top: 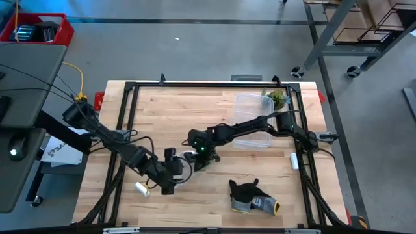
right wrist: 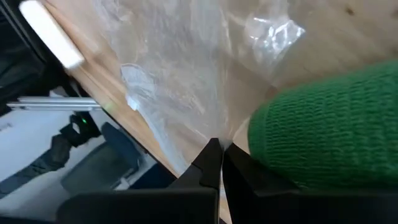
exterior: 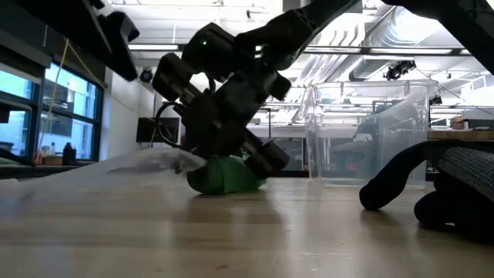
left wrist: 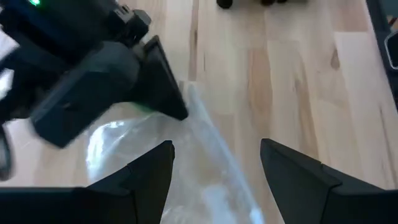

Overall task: Roll bandage
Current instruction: Open the transparent zip bag

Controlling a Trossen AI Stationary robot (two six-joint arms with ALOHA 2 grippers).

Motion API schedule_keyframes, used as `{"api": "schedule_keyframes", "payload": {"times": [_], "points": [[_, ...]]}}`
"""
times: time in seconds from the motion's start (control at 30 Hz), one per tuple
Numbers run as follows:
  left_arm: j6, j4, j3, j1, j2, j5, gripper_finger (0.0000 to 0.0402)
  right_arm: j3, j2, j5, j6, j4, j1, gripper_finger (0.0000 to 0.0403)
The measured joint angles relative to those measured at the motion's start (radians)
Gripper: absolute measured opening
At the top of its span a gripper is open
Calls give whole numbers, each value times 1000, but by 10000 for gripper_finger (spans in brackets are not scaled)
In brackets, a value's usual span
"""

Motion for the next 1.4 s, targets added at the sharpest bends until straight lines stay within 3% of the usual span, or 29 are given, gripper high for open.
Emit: {"api": "schedule_keyframes", "payload": {"times": [0.3, 0.7, 1.0, 1.4], "points": [[-115, 75, -39, -8, 168, 52, 239, -15, 0, 20, 13, 58, 1, 0], [-96, 88, -38, 2, 191, 24, 239, -13, 22, 12, -5, 11, 35, 0], [-91, 171, -38, 7, 259, 117, 239, -13, 25, 41, 7, 12, 28, 0], [-103, 159, -38, 6, 263, 53, 233, -13, 27, 54, -16, -13, 28, 0]]}}
